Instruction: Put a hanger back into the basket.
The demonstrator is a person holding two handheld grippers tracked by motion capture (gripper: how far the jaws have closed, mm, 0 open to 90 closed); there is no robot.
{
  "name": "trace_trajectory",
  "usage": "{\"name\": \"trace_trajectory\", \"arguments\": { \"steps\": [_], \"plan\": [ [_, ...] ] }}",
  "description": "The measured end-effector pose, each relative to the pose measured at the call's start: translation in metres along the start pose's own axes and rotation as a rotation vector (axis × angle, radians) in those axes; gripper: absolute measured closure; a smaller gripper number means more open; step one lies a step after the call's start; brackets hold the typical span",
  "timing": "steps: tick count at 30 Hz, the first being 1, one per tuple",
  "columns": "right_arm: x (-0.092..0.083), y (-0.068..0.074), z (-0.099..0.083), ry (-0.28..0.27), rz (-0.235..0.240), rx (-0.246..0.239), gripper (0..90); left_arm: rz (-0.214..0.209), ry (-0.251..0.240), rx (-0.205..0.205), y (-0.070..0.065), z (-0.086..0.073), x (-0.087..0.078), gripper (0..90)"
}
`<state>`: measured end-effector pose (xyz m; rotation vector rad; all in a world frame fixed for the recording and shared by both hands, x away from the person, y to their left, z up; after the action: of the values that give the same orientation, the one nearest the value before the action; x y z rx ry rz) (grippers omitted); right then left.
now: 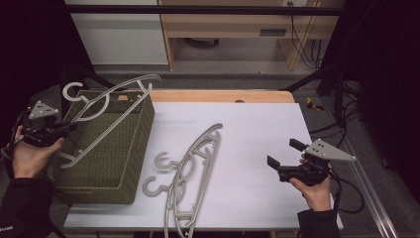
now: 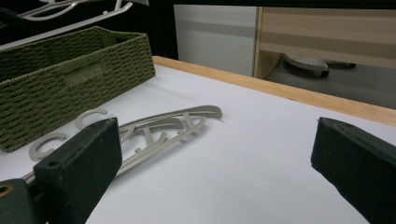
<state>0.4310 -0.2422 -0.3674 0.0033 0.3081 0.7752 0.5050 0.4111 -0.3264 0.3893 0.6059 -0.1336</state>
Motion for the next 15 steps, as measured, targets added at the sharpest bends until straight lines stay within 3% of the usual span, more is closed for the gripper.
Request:
{"name": "trace_trajectory", "arguments": {
  "steps": [4, 15],
  "plan": [
    [0.0, 0.0, 0.0, 0.0, -0.004, -0.001, 2.2, 0.027, 0.031, 0.001, 0.009, -0.012, 0.004, 81.7],
    [0.0, 0.0, 0.0, 0.002, -0.003, 0.0, 2.3, 0.048, 0.059, -0.029, 0.022, -0.029, 0.01, 81.7]
  ]
}}
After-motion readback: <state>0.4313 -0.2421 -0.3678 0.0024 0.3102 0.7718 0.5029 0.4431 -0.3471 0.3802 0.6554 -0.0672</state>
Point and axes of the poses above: each handheld gripper's, and its own axes: x roughly forward along the jaws, z roughly out of its top, y roughly to its left, the point moved 2 cm from there along x, roughly forward along the jaws, and after that the axes turned 8 degrees about z, right-handed, at the moved point
